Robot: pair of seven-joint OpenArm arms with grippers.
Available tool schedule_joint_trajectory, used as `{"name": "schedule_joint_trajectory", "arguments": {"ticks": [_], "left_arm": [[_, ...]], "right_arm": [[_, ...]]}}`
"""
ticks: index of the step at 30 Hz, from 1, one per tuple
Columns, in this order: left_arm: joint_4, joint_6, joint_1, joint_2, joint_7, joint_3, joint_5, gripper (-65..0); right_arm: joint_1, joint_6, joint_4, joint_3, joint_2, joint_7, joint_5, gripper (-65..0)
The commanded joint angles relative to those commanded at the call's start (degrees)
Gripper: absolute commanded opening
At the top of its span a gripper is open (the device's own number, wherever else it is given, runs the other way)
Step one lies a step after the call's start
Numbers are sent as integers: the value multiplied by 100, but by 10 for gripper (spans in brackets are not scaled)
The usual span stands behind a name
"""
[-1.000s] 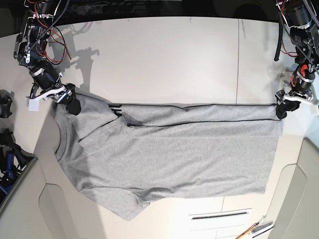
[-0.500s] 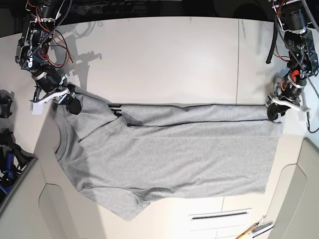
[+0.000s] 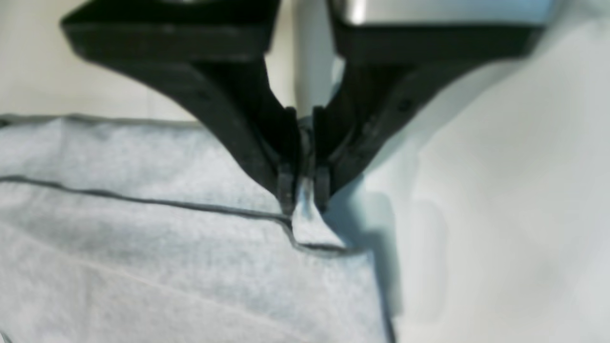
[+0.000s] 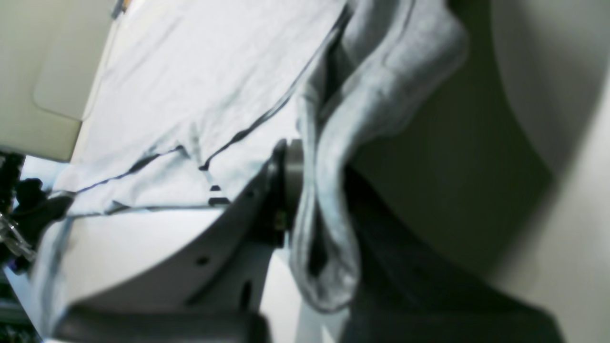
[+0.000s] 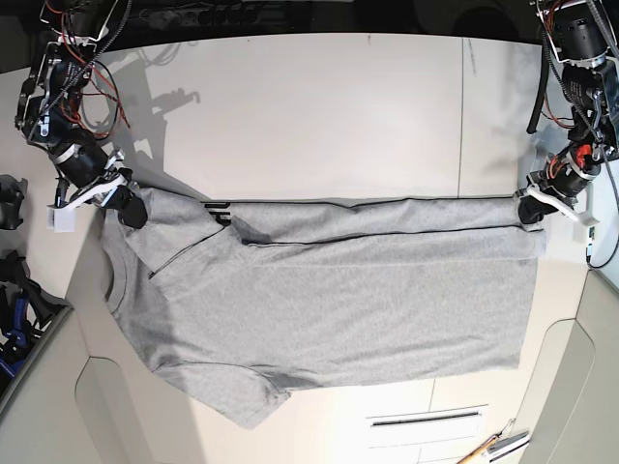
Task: Fold the T-shirt properly
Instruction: 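Drag the folded edge further and release both grippers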
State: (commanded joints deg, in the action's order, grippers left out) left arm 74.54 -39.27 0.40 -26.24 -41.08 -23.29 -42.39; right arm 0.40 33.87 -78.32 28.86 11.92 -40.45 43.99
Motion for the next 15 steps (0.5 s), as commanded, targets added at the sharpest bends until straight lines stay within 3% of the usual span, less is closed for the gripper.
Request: {"name": "schedule_joint_trajectory", "arguments": {"ticks": [3, 9, 15], "left_arm": [[284, 2, 129, -61, -297, -4, -256, -650], [1224, 4, 953, -76, -402, -197, -297, -650], [2048, 4, 1891, -74, -431, -654, -417, -650]], "right_arm": [[-105, 0, -302, 0, 149, -297, 66, -650], [-802, 0, -911, 26, 426, -313, 170, -650], [-1655, 0, -1491, 129, 459, -313, 326, -650]]}}
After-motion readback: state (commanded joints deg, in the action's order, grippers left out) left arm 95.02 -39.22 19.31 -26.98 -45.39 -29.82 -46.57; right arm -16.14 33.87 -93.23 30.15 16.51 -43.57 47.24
